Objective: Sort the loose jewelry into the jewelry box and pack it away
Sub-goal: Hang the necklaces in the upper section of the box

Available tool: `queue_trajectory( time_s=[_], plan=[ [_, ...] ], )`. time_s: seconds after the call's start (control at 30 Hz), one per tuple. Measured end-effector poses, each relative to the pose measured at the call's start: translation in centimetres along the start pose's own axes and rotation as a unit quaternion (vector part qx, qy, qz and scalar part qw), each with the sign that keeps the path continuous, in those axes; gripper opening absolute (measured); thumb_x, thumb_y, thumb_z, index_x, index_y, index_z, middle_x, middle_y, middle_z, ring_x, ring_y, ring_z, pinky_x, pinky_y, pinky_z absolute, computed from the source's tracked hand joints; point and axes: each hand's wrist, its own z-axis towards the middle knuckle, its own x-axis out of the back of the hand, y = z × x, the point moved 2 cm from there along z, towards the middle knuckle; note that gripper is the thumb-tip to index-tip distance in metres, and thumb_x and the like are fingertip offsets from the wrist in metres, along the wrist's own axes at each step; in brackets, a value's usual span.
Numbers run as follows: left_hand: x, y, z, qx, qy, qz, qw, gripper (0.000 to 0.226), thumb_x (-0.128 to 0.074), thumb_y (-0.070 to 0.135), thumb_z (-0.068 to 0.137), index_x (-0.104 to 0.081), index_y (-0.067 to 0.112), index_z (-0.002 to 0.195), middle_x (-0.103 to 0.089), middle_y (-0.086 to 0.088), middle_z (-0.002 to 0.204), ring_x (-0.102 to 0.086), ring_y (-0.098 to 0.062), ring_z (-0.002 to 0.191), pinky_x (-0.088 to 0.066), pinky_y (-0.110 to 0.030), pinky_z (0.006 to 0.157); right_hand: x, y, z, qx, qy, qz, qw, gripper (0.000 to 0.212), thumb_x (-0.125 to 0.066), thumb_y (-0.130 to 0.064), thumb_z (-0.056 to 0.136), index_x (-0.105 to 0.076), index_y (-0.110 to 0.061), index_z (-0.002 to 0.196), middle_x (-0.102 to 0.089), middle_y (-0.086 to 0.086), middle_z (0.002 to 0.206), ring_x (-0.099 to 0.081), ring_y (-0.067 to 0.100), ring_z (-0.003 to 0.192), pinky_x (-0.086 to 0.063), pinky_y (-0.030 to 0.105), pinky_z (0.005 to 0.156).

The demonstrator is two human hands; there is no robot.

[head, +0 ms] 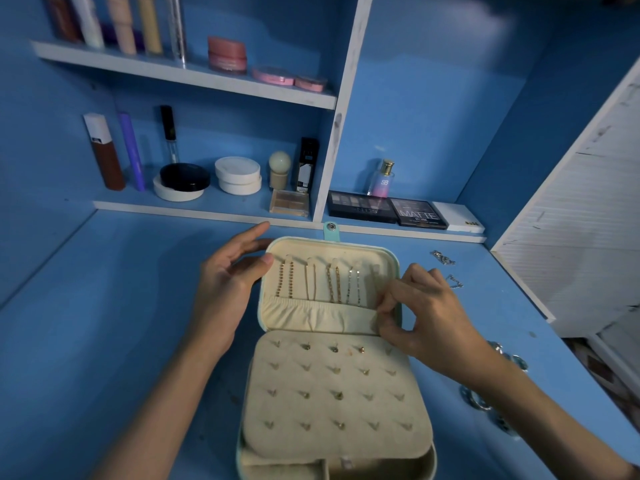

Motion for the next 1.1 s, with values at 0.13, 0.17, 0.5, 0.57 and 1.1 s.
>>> queue_trajectory(
  time_s=[0.13,0.17,0.5,0.57,1.1],
  plan=[
    [0.0,0.0,0.0,-0.001,-0.001,-0.004,1.000,0.043,-0.058,-0.002,0.087,-0.065,0.036,0.104,-0.070,0.004,0.099,-0.067,-0.008,0.093,-0.054,-0.022,0.077,0.1,-0.1,0.1,0.002,0.003,-0.011,1.000,0.010,-0.054,-0.025,0.073,-0.056,-0.017,0.067,-0.059,-0.007,0.076,-0.045,0.017,0.074,-0.038,0.032,0.060],
    [0.0,0.0,0.0,-0.001,0.000,-0.005,1.000,0.043,-0.058,-0.003,0.087,-0.065,0.036,0.104,-0.070,0.004,0.099,-0.067,-0.008,0.092,-0.054,-0.022,0.077,0.1,-0.2,0.2,0.001,0.004,-0.023,1.000,0.010,-0.054,-0.025,0.072,-0.056,-0.017,0.067,-0.059,-0.008,0.077,-0.045,0.017,0.074,-0.038,0.033,0.060],
    [0.1,-0.1,0.0,0.002,-0.004,-0.004,1.000,0.042,-0.058,-0.002,0.087,-0.065,0.037,0.104,-0.071,0.005,0.098,-0.067,-0.011,0.096,-0.052,-0.023,0.077,0.1,-0.1,0.2,-0.006,-0.024,0.012,1.000,0.010,-0.053,-0.026,0.074,-0.056,-0.018,0.068,-0.061,-0.009,0.079,-0.045,0.016,0.075,-0.042,0.035,0.060],
    [0.0,-0.1,0.0,0.002,-0.006,-0.003,1.000,0.042,-0.058,-0.001,0.087,-0.065,0.037,0.103,-0.071,0.005,0.098,-0.067,-0.010,0.095,-0.052,-0.023,0.076,0.0,-0.1,0.1,-0.022,-0.037,0.032,0.999,0.014,-0.052,-0.029,0.074,-0.057,-0.017,0.069,-0.059,-0.008,0.074,-0.044,0.012,0.075,-0.041,0.031,0.062],
    [0.1,-0.1,0.0,0.003,0.000,0.004,1.000,0.043,-0.059,0.000,0.088,-0.065,0.039,0.103,-0.071,0.009,0.095,-0.067,-0.007,0.093,-0.053,-0.021,0.074,1.6,0.1,0.0,-0.068,0.008,0.147,0.987,0.012,-0.057,-0.031,0.079,-0.063,-0.021,0.079,-0.061,-0.007,0.082,-0.049,0.003,0.076,-0.038,0.010,0.065]
  ],
)
